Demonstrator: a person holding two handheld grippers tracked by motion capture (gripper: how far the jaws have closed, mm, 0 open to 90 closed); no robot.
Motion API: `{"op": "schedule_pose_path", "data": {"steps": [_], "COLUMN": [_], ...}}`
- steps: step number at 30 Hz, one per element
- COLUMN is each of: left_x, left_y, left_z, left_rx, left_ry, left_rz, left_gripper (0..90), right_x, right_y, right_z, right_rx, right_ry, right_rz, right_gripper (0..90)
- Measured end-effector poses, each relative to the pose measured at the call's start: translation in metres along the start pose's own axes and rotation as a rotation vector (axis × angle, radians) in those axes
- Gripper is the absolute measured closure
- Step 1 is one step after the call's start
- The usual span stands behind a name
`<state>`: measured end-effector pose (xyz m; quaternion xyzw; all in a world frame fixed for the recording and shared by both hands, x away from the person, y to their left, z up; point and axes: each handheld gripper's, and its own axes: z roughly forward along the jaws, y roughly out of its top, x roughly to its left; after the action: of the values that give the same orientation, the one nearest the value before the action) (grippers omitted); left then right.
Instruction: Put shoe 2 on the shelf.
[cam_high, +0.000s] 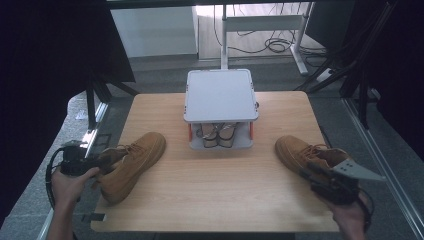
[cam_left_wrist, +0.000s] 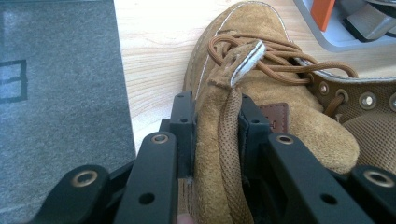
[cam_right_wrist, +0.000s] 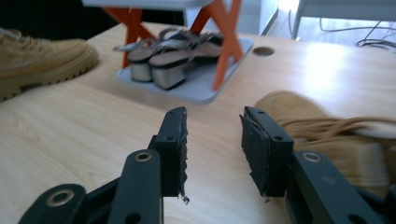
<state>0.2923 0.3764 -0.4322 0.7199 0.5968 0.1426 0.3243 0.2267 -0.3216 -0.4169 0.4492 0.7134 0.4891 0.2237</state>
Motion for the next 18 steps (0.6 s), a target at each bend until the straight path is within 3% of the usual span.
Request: {"op": "schedule_pose_path", "data": {"steps": [2, 9, 18], "left_x": [0.000, 0.002, 0.003], "left_y": [0.000, 0.000, 0.001], "left_z": [0.000, 0.000, 0.000], "left_rx": [0.003, 0.002, 0.006], "left_ry": [-0.001, -0.014, -0.021], "left_rz": [0.001, 0.000, -0.003], "left_gripper": [73.1, 73.3, 73.2], "right_x": [-0.013, -0.053, -0.093], "right_y": [0.007, 0.024, 0.029], "right_z": [-0.008, -0.025, -0.024], "right_rx": [-0.012, -0.006, 0.058], "right_ry": [-0.008, -0.078, -0.118], "right_rz": [0.029, 0.050, 0.069], "right_gripper": [55.0, 52.8, 52.0]}}
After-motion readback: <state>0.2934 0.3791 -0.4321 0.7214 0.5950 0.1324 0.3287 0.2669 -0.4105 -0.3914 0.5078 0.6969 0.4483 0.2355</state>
